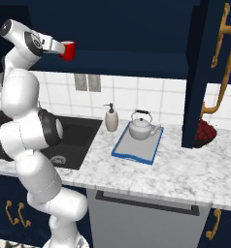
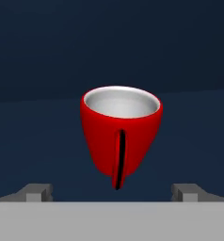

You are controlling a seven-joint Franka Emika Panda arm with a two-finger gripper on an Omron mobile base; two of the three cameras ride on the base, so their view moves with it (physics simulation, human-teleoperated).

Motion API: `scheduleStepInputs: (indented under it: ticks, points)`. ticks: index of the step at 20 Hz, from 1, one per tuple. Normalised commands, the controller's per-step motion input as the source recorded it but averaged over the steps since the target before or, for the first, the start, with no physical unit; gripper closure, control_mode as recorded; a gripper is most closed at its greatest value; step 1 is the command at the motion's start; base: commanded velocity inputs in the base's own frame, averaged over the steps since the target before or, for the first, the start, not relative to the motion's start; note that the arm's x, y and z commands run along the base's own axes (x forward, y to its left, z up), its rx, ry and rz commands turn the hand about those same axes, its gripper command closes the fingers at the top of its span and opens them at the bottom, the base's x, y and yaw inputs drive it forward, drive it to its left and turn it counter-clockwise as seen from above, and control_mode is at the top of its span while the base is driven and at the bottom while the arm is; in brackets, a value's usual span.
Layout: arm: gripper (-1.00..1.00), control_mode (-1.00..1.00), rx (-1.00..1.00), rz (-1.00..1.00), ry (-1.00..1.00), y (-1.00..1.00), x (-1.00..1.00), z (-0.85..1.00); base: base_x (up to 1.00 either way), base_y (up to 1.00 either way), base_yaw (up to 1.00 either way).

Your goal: Pick the kettle from the counter and place it on the tray. Then pick the mug from the cabinet and place it on the tray. Then close the cabinet doors.

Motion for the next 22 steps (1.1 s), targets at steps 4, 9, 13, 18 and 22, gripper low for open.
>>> scheduleStepInputs:
  ticks: [4,9,13,18,22]
  points:
    - [-1.00,-1.00,0.00,0.00,0.02,-0.13,0.28,0.00,0.00,0.00,0.00]
    - [-1.00,-1.00,0.02,-0.02,0.04,-0.12,0.11,0.00,0.00,0.00,0.00]
    - [-1.00,-1.00,0.00,-0.04,0.01,-0.04,0.12,-0.03,0.00,0.00,0.00]
    - [-1.00,-1.00,0.00,-0.05,0.00,-0.01,0.08,-0.02,0.00,0.00,0.00]
    - [1.00,-1.00,0.00,-0.06,0.00,0.00,0.05,0.00,0.00,0.00,0.00]
